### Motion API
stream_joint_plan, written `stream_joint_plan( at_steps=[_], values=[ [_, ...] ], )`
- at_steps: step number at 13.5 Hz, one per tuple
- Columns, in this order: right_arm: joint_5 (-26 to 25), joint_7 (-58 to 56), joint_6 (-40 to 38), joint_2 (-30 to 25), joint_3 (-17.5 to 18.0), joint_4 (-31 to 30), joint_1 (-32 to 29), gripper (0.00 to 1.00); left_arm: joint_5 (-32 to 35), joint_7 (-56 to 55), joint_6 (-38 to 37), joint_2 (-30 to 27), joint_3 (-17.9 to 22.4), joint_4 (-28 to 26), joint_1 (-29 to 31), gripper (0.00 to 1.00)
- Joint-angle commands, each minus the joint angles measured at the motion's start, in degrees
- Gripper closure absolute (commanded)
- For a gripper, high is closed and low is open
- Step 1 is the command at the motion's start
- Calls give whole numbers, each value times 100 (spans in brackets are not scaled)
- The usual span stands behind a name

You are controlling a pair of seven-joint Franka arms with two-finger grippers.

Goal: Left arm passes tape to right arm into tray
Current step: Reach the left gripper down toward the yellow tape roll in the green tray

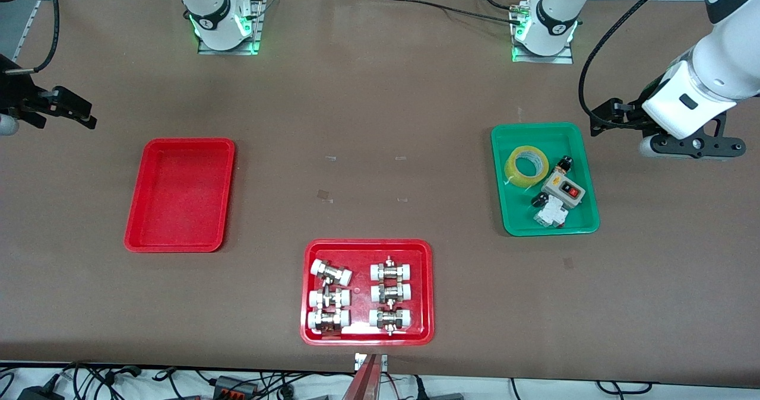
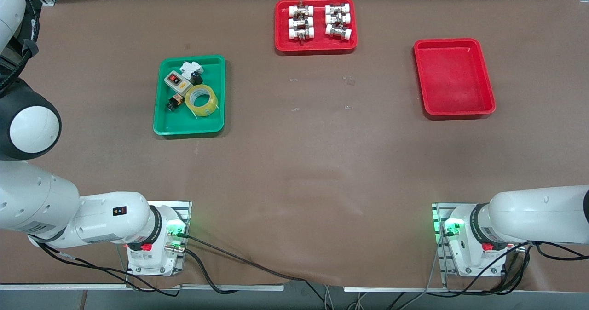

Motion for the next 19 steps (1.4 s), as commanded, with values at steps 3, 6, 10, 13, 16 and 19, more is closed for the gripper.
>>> stream_joint_plan(
  at_steps=[3,6,10,13,16,19],
  values=[
    [22,-111,-62,-91,50,-86,-55,0,-96,-15,-87,-9,-16,64,35,0],
    [22,-111,-62,-91,50,-77,-55,0,-96,-59,-61,35,-16,73,18,0],
    [22,-103,-36,-82,50,-68,-55,0,-9,-24,-8,323,-16,73,-35,0],
    [22,-102,-54,-82,50,-68,-55,0,-8,-24,298,877,-8,-14,35,0],
    [31,-94,-71,-73,50,-59,-55,0,253,-24,763,1316,19,-216,18,0],
    [48,-41,-45,-29,50,-42,-55,0,501,-68,2176,1135,19,-1618,79,0]
  ],
)
